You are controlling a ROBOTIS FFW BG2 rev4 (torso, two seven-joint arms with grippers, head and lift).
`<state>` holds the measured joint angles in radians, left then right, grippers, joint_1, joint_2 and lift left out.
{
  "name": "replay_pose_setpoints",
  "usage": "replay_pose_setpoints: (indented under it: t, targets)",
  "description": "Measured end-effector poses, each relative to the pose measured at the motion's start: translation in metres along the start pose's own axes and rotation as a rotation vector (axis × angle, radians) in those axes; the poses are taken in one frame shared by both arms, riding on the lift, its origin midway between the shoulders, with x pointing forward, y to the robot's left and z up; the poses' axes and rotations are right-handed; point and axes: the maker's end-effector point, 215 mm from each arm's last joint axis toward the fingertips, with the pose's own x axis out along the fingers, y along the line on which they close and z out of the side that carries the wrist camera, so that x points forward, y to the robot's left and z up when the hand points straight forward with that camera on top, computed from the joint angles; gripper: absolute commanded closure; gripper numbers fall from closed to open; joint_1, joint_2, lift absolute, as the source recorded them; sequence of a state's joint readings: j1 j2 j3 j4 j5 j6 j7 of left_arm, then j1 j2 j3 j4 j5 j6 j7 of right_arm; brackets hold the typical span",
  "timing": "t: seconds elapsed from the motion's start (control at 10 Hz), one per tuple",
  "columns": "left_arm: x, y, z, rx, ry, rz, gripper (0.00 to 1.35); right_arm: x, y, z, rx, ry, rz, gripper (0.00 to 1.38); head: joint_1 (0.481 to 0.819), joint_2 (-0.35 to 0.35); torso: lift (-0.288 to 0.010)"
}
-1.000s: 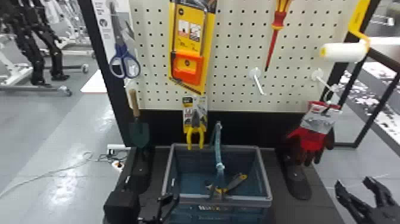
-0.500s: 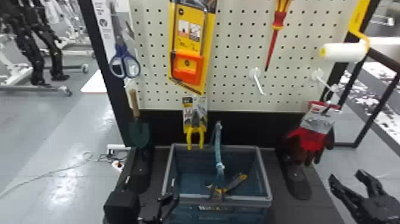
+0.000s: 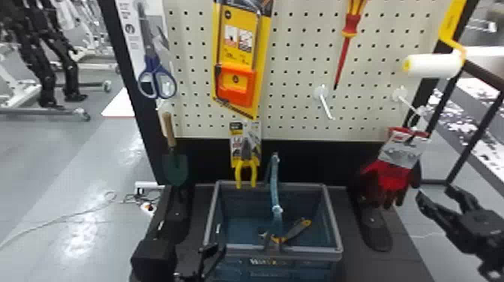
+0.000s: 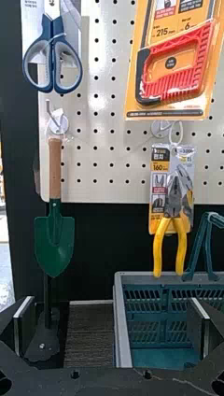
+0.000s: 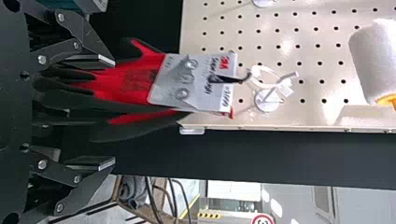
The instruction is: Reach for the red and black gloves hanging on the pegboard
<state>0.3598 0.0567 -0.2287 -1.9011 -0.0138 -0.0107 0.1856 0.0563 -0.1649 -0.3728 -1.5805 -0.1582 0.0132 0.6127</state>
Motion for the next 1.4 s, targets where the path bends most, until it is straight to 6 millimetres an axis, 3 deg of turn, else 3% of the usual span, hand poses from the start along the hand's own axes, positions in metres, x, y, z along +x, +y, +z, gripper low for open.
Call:
replay_pose_setpoints:
  t: [0.4, 0.7, 1.0, 1.1, 1.2, 1.3, 1.4]
  targets:
    - [0.001, -0.001, 0.002, 0.000, -0.004, -0.002, 0.09, 0.041, -0.017, 0.031, -0.003, 0.009, 0.063, 0.52, 0.549, 0.000, -0.100]
    - [0.003, -0.005, 0.003, -0.002, -0.008, -0.010, 0.09, 0.068, -0.012, 0.053, -0.016, 0.042, 0.134, 0.52, 0.549, 0.000, -0.100]
    - [0.003, -0.008, 0.002, -0.005, -0.008, -0.014, 0.09, 0.080, 0.004, 0.045, 0.001, 0.097, 0.198, 0.56, 0.549, 0.000, -0.100]
    - [0.004, -0.009, 0.003, -0.005, -0.009, -0.015, 0.09, 0.083, 0.010, 0.043, 0.004, 0.102, 0.209, 0.89, 0.549, 0.000, -0.100]
    - [0.004, -0.009, 0.003, -0.006, -0.010, -0.016, 0.09, 0.084, 0.011, 0.042, -0.004, 0.108, 0.212, 1.06, 0.549, 0.000, -0.100]
    - [0.004, -0.008, 0.003, -0.006, -0.010, -0.015, 0.09, 0.085, 0.012, 0.043, -0.020, 0.112, 0.212, 1.09, 0.549, 0.000, -0.100]
    - [0.004, -0.008, 0.003, -0.006, -0.009, -0.015, 0.09, 0.085, 0.011, 0.045, -0.033, 0.115, 0.211, 1.31, 0.549, 0.000, -0.100]
